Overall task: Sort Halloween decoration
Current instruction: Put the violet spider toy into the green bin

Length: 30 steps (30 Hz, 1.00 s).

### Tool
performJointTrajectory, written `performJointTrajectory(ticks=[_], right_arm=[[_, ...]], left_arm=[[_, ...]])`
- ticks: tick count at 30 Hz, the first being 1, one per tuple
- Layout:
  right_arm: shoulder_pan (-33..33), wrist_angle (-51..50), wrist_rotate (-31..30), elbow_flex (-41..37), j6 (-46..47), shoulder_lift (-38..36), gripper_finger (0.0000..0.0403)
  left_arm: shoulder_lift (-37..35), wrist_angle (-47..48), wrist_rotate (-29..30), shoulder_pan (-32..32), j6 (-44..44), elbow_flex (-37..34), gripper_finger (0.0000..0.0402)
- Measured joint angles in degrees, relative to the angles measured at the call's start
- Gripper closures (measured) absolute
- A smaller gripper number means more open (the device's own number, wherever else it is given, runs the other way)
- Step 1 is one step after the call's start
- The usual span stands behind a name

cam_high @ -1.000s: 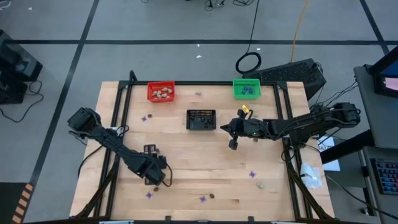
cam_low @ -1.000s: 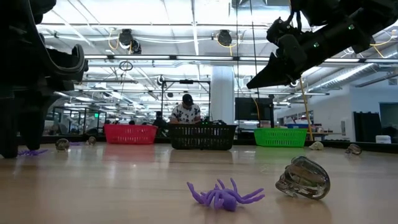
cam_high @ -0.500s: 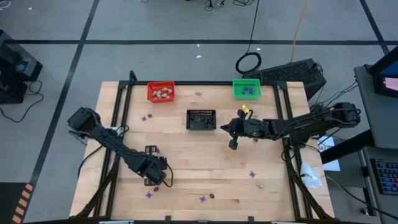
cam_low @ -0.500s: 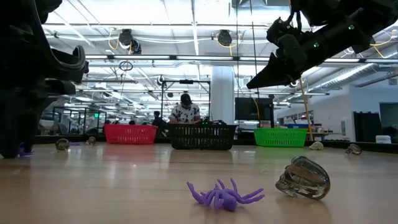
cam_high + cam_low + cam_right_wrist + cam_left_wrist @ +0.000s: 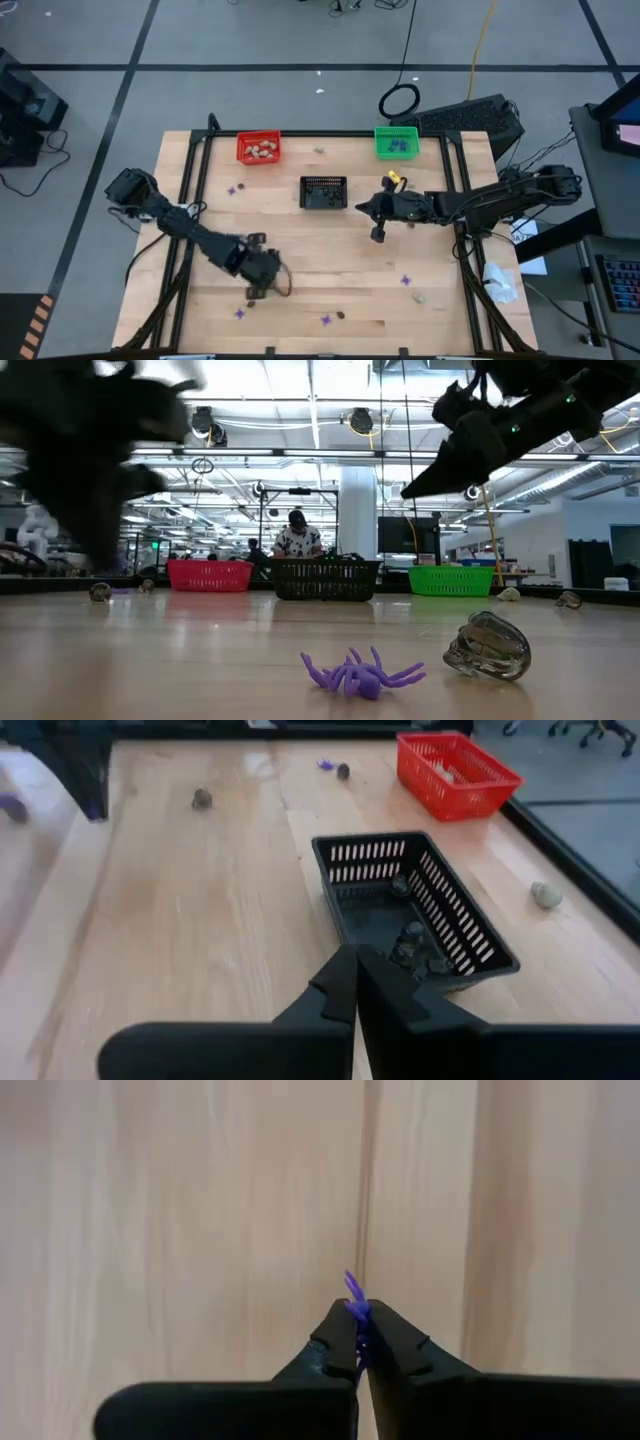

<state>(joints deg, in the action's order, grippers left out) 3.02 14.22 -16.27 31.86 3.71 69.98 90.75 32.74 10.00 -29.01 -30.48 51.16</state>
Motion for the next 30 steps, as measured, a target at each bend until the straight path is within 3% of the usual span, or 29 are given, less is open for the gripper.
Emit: performJointTrajectory(ticks=[5,10,16,22,30], right_arm=[[1.0,-3.8,-0.8,0.0,-1.4,-6.5,0.0403],[2.2,-8.0,-7.2,0.0,-3.2,-13.9,0.0403],[2.3,-9.7,-11.6,0.0,-5.3,-21.5,0.0403],[2.3,-10.1,-14.1,0.0,-6.1,-26.0,0.0403],[2.3,-10.4,-15.5,0.0,-6.3,-27.3,0.0403]], left_arm=[[-0.8,-14.3,0.0,9.0,8.4,0.1,0.04],[0.1,-29.0,-3.1,18.6,16.1,0.2,0.04],[2.1,-39.0,-3.3,26.9,20.1,1.4,0.0401],[8.8,-46.7,-4.6,31.0,23.8,9.6,0.0401],[20.9,-56.1,-2.3,36.3,24.8,21.3,0.0401]])
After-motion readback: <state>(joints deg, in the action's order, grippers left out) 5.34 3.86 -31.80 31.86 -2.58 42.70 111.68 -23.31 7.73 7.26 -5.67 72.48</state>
